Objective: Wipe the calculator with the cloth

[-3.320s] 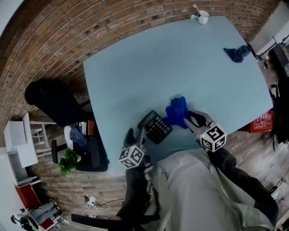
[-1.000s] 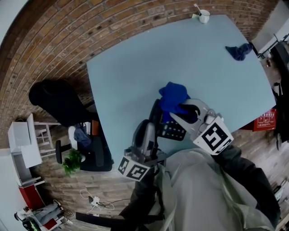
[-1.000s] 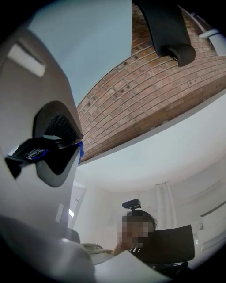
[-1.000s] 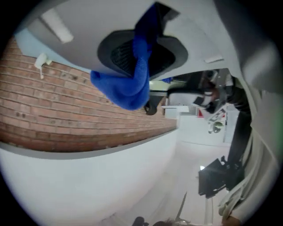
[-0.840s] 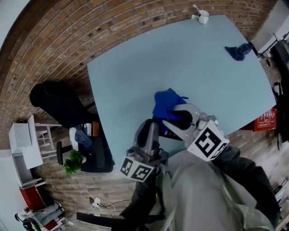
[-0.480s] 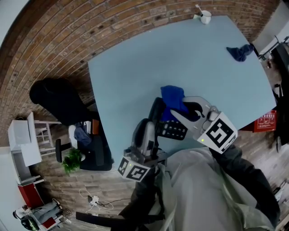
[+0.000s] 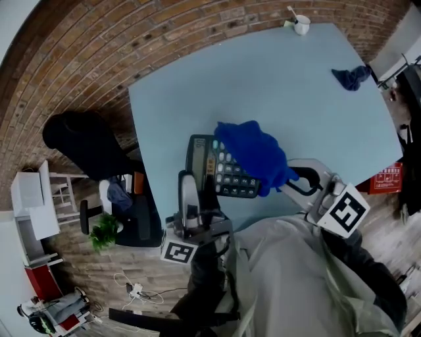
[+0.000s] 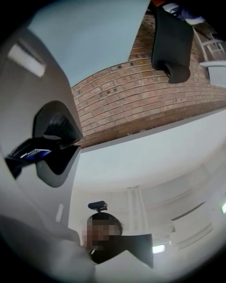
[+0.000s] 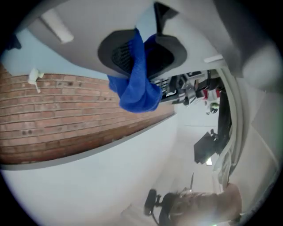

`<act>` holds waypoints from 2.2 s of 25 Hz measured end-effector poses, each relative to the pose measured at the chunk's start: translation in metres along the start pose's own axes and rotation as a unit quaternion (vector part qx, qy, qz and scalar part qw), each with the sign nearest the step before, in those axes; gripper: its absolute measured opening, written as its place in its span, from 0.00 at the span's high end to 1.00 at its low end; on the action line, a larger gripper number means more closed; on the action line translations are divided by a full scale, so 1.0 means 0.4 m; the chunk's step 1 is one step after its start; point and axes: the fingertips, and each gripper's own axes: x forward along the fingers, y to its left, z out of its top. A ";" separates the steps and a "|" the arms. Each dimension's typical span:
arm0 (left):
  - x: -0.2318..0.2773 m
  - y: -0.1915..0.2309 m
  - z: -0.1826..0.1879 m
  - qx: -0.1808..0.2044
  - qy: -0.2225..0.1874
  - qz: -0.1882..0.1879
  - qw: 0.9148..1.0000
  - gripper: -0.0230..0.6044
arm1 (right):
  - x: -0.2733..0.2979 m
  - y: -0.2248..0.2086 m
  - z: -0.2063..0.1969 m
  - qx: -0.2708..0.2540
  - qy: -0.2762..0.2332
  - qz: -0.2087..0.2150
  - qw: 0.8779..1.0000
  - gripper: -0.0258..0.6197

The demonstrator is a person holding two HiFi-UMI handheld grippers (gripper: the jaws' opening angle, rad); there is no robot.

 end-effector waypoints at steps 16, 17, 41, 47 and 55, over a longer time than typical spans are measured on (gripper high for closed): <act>0.001 0.002 0.025 -0.146 -0.060 -0.060 0.986 0.88 | -0.020 0.244 0.058 -0.060 -0.067 0.254 0.963 0.86; -0.004 0.015 0.024 -0.159 -0.063 -0.060 0.983 0.88 | -0.016 0.256 0.050 -0.075 -0.065 0.255 0.962 0.86; -0.049 0.045 -0.089 -0.470 -0.107 -0.164 0.860 0.89 | 0.068 0.244 0.084 -0.083 -0.150 0.283 0.944 0.87; -0.043 0.041 -0.073 -0.455 -0.104 -0.174 0.867 0.89 | -0.009 0.329 0.088 -0.020 -0.162 0.369 0.915 0.87; -0.036 0.006 -0.079 -0.430 -0.056 -0.206 0.877 0.89 | -0.006 0.228 0.195 -0.097 -0.151 0.280 0.943 0.87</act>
